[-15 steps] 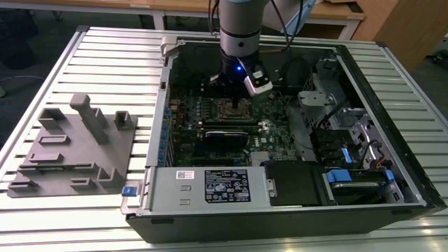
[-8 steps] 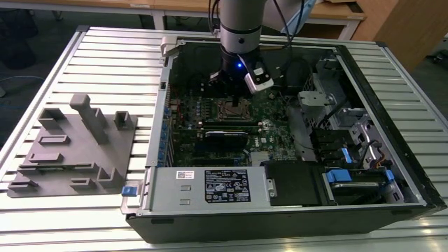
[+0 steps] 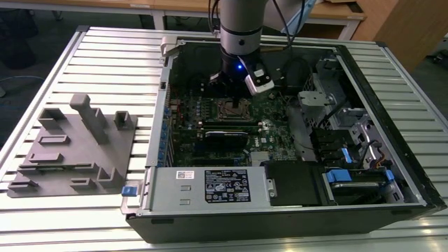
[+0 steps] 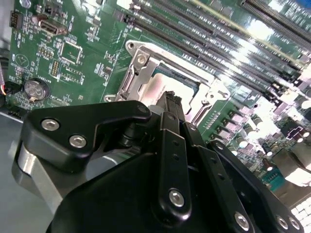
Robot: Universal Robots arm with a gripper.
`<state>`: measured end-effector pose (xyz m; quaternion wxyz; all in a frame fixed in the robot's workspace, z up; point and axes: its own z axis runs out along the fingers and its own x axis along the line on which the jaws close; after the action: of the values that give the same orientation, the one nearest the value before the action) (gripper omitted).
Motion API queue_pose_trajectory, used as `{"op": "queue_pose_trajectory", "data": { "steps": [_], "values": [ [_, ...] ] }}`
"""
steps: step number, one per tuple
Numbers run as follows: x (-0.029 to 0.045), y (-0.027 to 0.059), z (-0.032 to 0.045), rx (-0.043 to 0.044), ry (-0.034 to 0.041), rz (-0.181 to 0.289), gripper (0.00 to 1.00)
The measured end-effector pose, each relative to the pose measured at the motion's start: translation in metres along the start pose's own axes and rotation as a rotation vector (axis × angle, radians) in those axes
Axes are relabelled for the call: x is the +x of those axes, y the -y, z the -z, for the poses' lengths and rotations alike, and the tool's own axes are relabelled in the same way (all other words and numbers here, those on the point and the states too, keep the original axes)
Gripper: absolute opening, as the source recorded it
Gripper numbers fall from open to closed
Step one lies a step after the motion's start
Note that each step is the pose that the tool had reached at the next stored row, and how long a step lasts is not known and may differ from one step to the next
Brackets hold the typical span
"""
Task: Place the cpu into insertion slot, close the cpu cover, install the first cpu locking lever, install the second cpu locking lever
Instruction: 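Install the first cpu locking lever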
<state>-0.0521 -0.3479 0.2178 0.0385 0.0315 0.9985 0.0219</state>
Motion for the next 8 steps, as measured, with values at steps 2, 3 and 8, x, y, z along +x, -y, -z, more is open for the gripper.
{"op": "queue_pose_trajectory", "data": {
  "steps": [2,3,8],
  "values": [
    [0.0,0.0001,0.0,0.0001,0.0,0.0,0.11],
    [0.0,0.0001,0.0,0.0001,0.0,0.0,0.11],
    [-0.0001,0.0005,0.0001,-0.0037,-0.0003,0.0,0.11]
  ]
}}
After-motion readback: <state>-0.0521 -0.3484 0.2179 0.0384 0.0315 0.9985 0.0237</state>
